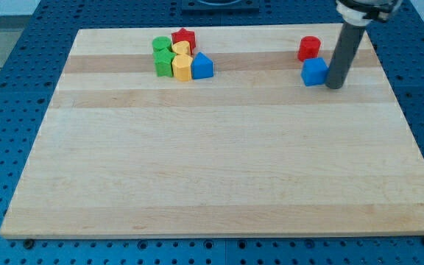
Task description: Push the blue triangle above the red circle
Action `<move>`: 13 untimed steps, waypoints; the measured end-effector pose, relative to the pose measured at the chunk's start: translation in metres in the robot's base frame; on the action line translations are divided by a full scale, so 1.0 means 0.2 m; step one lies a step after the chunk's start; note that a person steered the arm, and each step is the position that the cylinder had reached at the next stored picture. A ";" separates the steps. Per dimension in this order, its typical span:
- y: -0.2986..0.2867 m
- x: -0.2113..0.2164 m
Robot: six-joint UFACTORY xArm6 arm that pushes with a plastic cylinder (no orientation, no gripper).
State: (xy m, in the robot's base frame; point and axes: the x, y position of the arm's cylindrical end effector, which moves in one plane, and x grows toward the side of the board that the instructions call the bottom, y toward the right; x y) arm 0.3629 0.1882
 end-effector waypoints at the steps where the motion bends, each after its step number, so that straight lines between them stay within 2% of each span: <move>1: -0.02 0.00; 2: 0.11 0.16; 5: -1.03 0.13; 7: -1.09 -0.15; 8: -1.17 -0.15; 10: -1.10 -0.27; 12: -1.27 -0.29; 13: -1.32 -0.36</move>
State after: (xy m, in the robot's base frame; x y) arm 0.2902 -0.0751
